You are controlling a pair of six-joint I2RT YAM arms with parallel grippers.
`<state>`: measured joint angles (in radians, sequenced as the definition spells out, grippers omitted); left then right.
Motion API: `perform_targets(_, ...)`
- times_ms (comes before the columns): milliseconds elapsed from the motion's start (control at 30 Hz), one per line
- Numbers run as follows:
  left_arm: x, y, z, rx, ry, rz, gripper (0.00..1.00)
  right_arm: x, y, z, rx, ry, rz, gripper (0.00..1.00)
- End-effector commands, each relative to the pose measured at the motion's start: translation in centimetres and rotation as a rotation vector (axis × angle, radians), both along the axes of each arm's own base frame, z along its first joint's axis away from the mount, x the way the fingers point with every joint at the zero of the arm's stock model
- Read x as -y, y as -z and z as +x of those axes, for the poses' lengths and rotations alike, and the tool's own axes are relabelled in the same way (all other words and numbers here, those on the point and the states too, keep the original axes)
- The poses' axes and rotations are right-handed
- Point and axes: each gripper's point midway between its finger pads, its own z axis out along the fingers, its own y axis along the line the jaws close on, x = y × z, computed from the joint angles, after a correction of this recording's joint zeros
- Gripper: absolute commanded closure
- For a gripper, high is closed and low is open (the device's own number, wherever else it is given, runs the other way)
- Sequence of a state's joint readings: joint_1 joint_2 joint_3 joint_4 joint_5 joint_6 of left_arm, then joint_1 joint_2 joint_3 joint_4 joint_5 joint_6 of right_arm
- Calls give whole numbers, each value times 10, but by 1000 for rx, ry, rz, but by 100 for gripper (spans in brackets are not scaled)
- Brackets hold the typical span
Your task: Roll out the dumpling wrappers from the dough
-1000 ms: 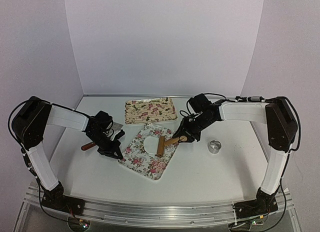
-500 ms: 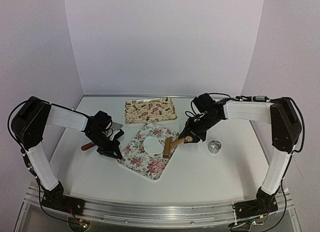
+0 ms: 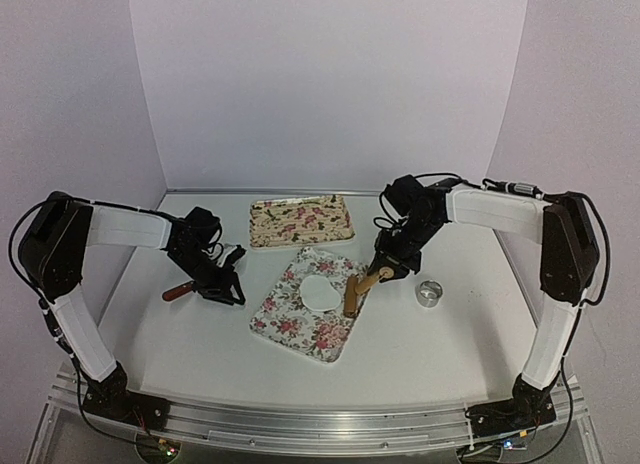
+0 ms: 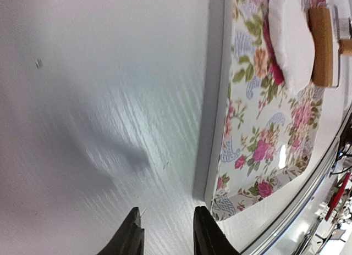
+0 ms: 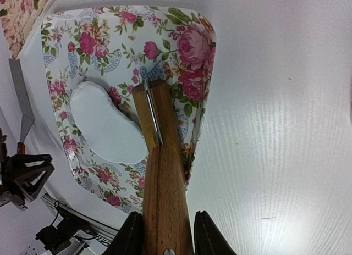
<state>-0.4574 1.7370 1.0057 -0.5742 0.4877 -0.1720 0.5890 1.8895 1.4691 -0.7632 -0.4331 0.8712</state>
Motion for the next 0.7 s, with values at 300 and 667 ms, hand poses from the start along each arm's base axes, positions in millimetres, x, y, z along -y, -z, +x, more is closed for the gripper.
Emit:
perform_targets(300,44,-55,50,105,82,-169,51,-31,-80,-4,53,-115,149,100)
perform_targets(667,83,-20,39,47,147,-129,48,-55,-47,3,35,-108,159,100)
